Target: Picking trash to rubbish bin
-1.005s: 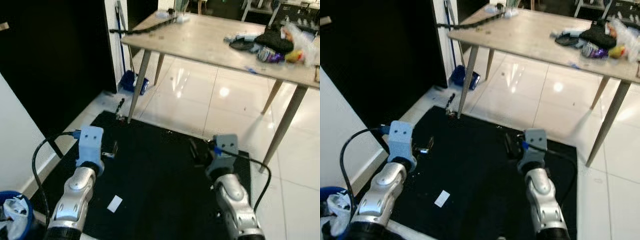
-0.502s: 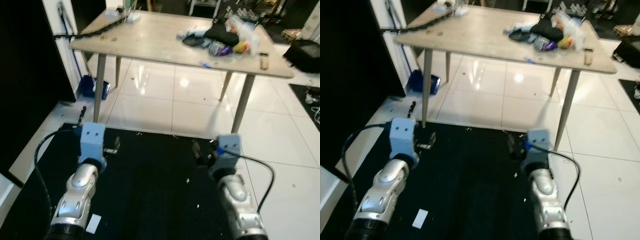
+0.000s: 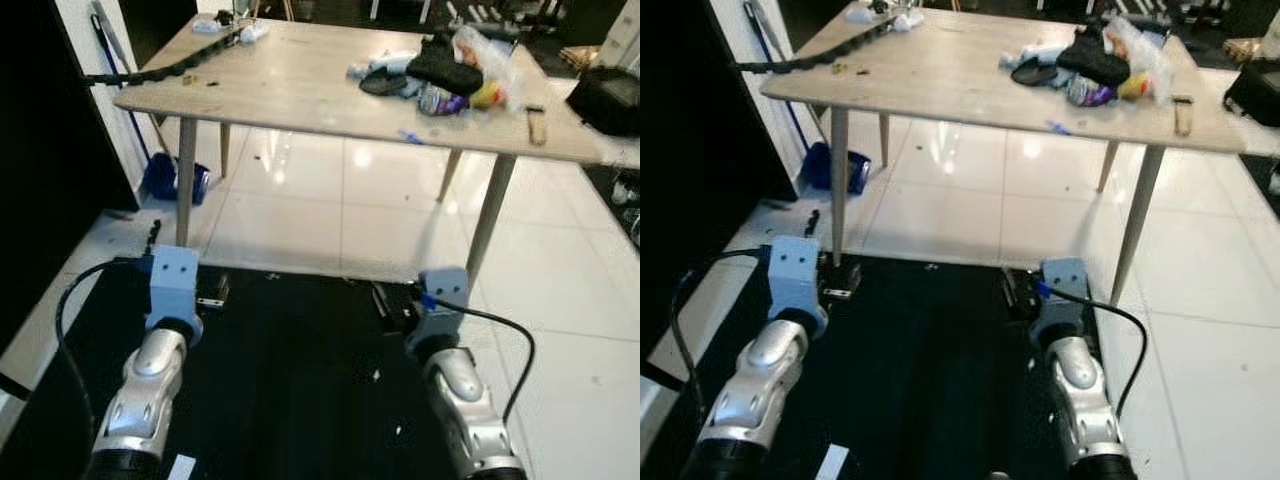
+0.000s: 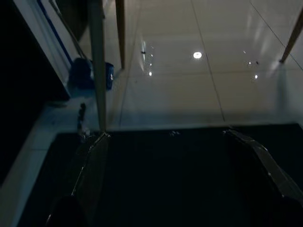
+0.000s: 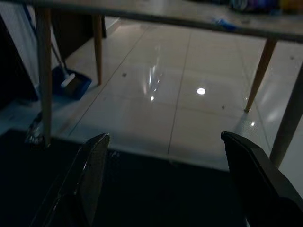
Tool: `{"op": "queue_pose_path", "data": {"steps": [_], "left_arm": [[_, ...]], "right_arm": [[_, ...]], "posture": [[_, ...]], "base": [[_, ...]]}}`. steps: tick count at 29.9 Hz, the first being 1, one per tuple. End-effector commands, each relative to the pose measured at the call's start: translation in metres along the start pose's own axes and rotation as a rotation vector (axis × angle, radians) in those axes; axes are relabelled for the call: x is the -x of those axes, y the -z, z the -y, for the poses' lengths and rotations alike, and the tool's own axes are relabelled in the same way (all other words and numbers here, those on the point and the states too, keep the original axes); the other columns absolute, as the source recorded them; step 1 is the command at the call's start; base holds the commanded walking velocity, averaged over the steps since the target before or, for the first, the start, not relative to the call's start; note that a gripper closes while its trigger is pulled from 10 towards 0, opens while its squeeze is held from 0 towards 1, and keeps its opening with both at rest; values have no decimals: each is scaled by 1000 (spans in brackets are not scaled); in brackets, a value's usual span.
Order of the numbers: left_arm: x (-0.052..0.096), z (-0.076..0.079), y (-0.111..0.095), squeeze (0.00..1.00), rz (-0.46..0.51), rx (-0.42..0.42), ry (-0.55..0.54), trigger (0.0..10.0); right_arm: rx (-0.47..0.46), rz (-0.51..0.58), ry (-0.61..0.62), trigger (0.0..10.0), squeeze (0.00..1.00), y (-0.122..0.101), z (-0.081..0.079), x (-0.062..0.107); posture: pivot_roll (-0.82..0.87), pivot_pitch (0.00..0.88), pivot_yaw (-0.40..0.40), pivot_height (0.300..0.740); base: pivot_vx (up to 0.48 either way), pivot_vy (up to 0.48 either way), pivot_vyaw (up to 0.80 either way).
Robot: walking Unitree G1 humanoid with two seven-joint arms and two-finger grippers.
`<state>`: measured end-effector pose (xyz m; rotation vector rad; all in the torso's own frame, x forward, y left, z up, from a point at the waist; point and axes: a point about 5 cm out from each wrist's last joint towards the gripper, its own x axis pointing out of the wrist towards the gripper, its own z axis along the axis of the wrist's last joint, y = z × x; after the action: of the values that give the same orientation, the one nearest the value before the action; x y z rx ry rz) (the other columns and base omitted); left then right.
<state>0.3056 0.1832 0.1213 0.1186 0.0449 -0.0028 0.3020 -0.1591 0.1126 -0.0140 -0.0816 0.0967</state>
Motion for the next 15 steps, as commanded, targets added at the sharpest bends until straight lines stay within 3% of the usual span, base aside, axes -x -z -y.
{"op": "queue_pose_path", "data": {"steps": [1, 15], "left_arm": [[3, -5, 5, 0, -21, -18, -13, 10000], [2, 0, 6, 0, -23, -11, -3, 10000]], "right_arm": [[-17, -15, -11, 10000, 0, 5, -6, 2], [-20, -19, 24, 10000, 0, 6, -1, 4]], "posture": [[-35, 122, -29, 740], [-49, 119, -29, 740]], "base": [[289, 0, 0], [288, 0, 0]]}}
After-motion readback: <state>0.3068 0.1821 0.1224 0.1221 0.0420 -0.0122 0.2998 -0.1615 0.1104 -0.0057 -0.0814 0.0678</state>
